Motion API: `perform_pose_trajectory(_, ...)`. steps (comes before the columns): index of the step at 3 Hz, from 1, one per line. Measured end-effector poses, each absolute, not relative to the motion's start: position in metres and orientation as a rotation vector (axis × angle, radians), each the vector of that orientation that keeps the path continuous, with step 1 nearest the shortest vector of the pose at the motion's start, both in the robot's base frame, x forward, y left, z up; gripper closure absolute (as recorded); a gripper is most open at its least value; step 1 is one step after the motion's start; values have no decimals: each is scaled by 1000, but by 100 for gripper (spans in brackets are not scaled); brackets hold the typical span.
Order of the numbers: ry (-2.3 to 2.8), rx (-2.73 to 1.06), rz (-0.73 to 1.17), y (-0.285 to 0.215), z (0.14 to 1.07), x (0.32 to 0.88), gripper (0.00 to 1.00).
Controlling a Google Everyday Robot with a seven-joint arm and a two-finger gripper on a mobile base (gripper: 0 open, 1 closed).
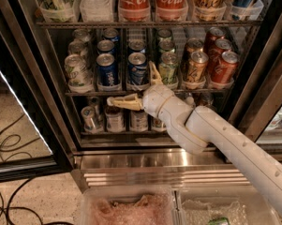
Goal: Pick pepsi can from middle shelf of fridge
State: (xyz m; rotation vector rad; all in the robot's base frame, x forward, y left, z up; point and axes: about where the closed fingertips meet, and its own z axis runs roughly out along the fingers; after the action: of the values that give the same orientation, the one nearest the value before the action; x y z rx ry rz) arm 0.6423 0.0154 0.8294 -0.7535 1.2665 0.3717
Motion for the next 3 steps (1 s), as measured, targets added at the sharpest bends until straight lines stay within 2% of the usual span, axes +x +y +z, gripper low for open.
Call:
perform_pose_trajectory(2,1266,-679,333,8,835,655,0)
perform_pose_trajectory(3,1283,-688,332,20,834,659,0)
